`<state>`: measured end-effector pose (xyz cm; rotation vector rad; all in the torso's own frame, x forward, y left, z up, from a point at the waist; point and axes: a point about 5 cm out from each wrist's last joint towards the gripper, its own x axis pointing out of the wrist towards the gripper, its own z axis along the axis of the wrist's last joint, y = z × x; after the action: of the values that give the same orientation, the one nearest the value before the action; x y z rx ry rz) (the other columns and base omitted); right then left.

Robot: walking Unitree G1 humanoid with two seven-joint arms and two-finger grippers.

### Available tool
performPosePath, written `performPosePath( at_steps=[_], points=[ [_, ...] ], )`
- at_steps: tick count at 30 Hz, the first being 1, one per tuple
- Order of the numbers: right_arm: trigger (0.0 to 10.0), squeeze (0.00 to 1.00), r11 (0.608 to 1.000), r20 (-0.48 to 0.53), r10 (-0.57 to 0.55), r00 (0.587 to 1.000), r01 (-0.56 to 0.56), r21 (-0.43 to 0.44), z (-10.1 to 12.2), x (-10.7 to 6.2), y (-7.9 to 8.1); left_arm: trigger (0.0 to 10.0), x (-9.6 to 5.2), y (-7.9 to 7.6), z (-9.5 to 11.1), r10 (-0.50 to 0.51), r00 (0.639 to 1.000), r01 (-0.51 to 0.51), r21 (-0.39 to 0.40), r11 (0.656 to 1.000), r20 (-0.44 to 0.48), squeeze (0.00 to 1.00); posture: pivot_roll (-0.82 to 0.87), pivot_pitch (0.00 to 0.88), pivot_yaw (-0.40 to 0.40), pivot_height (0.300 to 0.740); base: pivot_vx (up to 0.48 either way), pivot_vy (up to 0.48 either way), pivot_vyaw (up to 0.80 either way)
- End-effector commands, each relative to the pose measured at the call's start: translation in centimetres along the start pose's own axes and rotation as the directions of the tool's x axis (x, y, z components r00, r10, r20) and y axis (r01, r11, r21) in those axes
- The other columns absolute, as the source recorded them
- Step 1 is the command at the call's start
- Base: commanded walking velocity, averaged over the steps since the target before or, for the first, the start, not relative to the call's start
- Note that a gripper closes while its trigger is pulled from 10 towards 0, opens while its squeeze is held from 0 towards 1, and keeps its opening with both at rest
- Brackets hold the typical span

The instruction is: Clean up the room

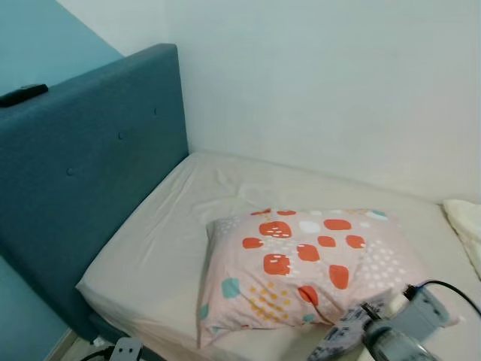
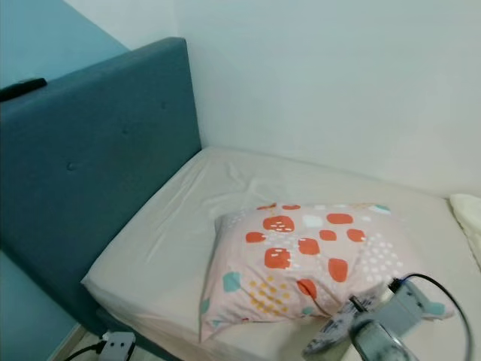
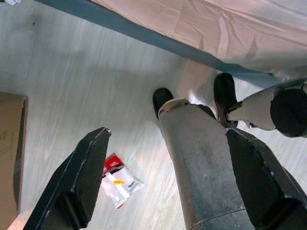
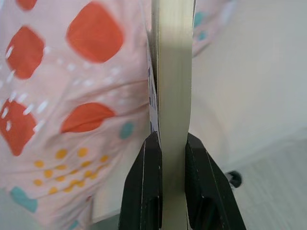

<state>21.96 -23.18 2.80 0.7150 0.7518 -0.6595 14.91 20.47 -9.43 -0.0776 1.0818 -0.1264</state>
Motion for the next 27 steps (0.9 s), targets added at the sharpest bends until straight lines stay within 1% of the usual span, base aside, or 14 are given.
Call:
performPosePath(
  at_steps=[1,2,3,5,6,8,9,11,14,17,19,24,25,27],
  points=[
    [0.0,0.0,1.0,-0.004,0.004,1.0,-0.004,0.009,-0.5,0.5,0.2,10.0,0.0,0.0,-0.3,0.001,1.0,-0.001,0.01,1.0,-0.015,1.0,-0.07,0.022,-0.013,0.74,0.0,0.0,0.0],
    [0.0,0.0,1.0,-0.005,-0.002,1.0,0.002,0.013,-0.6,0.9,0.2,10.0,0.0,0.0,-0.2,0.001,1.0,-0.001,0.012,1.0,-0.015,1.0,-0.07,0.023,-0.015,0.74,0.0,0.0,0.0],
    [0.0,0.0,1.0,-0.005,-0.002,1.0,0.002,0.013,-0.6,0.9,0.2,10.0,0.0,0.0,-0.2,0.001,1.0,-0.001,0.012,1.0,-0.015,1.0,-0.07,0.023,-0.015,0.74,0.0,0.0,0.0],
    [0.0,0.0,1.0,-0.023,-0.026,0.999,0.027,0.006,-1.2,2.2,0.3,10.0,0.0,0.1,-0.1,0.002,1.0,-0.002,0.009,1.0,-0.01,1.0,-0.05,0.024,-0.013,0.74,0.0,0.0,0.0],
    [0.0,0.0,1.0,-0.023,-0.026,0.999,0.027,0.006,-1.2,2.2,0.3,10.0,0.0,0.1,-0.1,0.002,1.0,-0.002,0.009,1.0,-0.01,1.0,-0.05,0.024,-0.013,0.74,0.0,0.0,0.0],
    [0.0,0.0,0.999,-0.033,-0.044,0.998,0.044,-0.009,-1.8,3.4,0.4,10.0,-0.1,0.1,-0.2,0.003,1.0,-0.003,0.008,1.0,-0.009,1.0,-0.05,0.026,-0.011,0.74,0.0,0.0,0.0],
    [0.0,0.0,0.999,-0.033,-0.044,0.998,0.044,-0.009,-1.8,3.4,0.4,10.0,-0.1,0.1,-0.2,0.003,1.0,-0.003,0.008,1.0,-0.009,1.0,-0.05,0.026,-0.011,0.74,0.0,0.0,0.0],
    [0.0,0.0,0.997,-0.034,-0.077,0.996,0.077,-0.006,-2.0,4.6,0.0,10.0,-0.1,0.3,-0.4,0.005,1.0,-0.005,0.01,1.0,-0.015,1.0,-0.05,0.023,-0.012,0.74,0.0,0.0,0.0],
    [0.0,0.0,0.997,-0.033,-0.082,0.996,0.082,-0.003,-2.1,4.7,0.0,10.0,-0.1,0.3,-0.4,0.005,1.0,-0.005,0.011,1.0,-0.015,1.0,-0.05,0.023,-0.012,0.74,0.0,0.0,0.0],
    [0.0,0.0,0.994,-0.034,-0.11,0.993,0.111,0.004,-2.1,5.0,-0.6,10.0,-0.1,0.3,-0.4,0.005,1.0,-0.005,0.011,1.0,-0.016,1.0,-0.04,0.022,-0.01,0.74,0.0,0.0,0.0],
    [0.0,0.0,0.989,-0.032,-0.147,0.989,0.148,0.016,-2.1,5.5,-1.2,10.0,-0.1,0.3,-0.4,0.004,1.0,-0.004,0.011,1.0,-0.015,1.0,-0.03,0.019,-0.01,0.74,0.0,0.0,0.0],
    [0.0,0.0,0.989,-0.019,-0.141,0.99,0.142,0.034,-1.4,5.6,-1.1,10.0,-0.1,0.3,-0.3,0.006,1.0,-0.006,0.011,1.0,-0.012,1.0,-0.03,0.014,-0.013,0.74,0.0,0.0,0.0],
    [0.0,0.0,0.992,-0.007,-0.12,0.993,0.12,0.025,-0.8,5.5,-0.9,10.0,-0.1,0.3,-0.3,0.007,1.0,-0.007,0.012,1.0,-0.011,1.0,-0.03,0.012,-0.016,0.74,0.0,0.0,0.0],
    [0.0,0.0,0.995,0.002,-0.102,0.995,0.102,0.01,-0.3,5.5,-0.7,10.0,-0.2,0.4,-0.3,0.008,1.0,-0.008,0.013,1.0,-0.011,1.0,-0.03,0.012,-0.016,0.74,0.0,0.0,0.0]
  ],
)
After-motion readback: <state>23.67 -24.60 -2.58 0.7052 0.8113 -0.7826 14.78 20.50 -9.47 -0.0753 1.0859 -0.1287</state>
